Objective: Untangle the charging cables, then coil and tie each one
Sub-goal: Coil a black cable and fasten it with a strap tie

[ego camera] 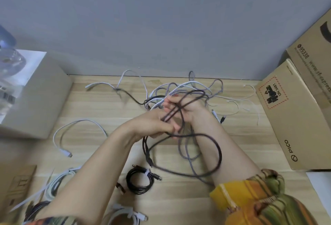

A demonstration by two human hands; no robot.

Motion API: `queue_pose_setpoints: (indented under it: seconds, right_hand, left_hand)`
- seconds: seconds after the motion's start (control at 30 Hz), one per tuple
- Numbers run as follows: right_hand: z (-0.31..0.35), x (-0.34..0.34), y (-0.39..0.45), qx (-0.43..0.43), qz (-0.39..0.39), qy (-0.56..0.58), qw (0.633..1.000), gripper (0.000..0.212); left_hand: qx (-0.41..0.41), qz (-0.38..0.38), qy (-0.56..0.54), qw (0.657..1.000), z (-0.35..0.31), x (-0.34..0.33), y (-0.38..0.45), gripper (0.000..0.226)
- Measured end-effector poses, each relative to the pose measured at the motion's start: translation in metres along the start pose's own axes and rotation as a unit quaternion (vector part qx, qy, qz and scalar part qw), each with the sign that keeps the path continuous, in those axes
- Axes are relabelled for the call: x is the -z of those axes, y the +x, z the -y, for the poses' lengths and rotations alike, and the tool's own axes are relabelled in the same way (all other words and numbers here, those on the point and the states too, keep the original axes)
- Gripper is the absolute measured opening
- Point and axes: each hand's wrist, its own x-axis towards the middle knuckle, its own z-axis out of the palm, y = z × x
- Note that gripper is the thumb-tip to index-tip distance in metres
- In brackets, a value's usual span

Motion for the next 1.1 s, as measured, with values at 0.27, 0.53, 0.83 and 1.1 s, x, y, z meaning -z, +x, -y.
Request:
queue_pose_setpoints:
  seconds: [0.27, 0.53, 0.83, 1.1]
  right_hand:
    - [0.005, 0.009, 0.005, 0.008, -0.033, 0.056, 0.998, 0.023]
    - [0.000, 0.011, 0.005, 0.000, -0.055, 0.035, 0.998, 0.028]
    - [-0.003, 0.023, -0.012, 0.054, 0.006, -0.047, 0.997, 0.022]
    - [-0.014, 0.024, -0.018, 0.041, -0.008, -0.037, 0.998, 0.021]
  left_hand:
    - [-0.110, 0.323, -0.163, 0.926, -0.001, 0.009, -0.024, 0.022]
    - [-0.163, 0.385, -0.223, 0.881, -0.001, 0.004, -0.017, 0.014]
    - [0.097, -0.203, -0.300, 0.927, 0.007, -0.007, 0.023, 0.026]
    - [0.051, -0.299, -0.284, 0.910, 0.004, -0.021, 0.027, 0.030]
